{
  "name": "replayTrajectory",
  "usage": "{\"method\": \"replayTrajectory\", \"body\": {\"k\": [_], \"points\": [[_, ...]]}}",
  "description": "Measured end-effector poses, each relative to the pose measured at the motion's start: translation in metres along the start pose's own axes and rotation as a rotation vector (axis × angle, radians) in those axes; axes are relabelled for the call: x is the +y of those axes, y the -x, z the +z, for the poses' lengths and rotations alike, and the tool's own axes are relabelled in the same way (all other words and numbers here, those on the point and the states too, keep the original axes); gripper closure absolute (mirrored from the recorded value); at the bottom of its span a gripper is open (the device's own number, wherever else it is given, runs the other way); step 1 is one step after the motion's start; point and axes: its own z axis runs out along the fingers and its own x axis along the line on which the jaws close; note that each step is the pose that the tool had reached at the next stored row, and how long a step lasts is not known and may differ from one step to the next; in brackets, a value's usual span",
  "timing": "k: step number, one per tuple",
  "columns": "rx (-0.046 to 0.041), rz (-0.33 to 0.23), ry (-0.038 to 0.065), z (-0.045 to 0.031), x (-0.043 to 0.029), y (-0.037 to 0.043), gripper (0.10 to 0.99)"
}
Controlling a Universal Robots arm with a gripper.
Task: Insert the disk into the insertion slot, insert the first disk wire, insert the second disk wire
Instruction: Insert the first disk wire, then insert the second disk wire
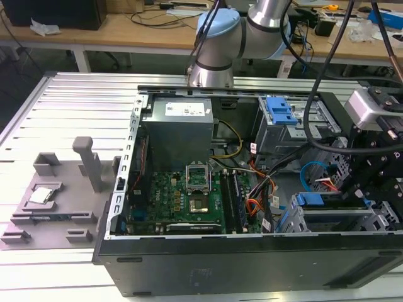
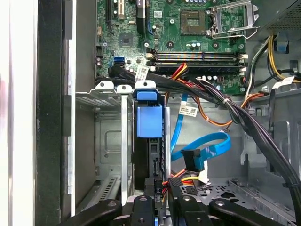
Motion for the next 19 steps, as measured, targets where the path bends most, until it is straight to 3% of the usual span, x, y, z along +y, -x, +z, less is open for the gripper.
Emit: {"method": "replayTrajectory", "body": {"k": [1,3,5,7,16,19], "points": [[-0.0001,0.0,0.0,-0.0064,0.0004,0.0,0.831],[0.0001,0.0,0.0,-0.0261,0.0016,0.0004,0.831],[0.0001,0.0,-0.001,-0.0424,0.0025,0.0007,0.976],[0.0002,0.0,-0.001,-0.0548,0.0032,0.0009,0.98],[-0.0028,0.0,-0.001,-0.0559,0.0033,0.001,0.973],[-0.0035,0.0,-0.001,-0.0559,0.0033,0.001,0.729]]}}
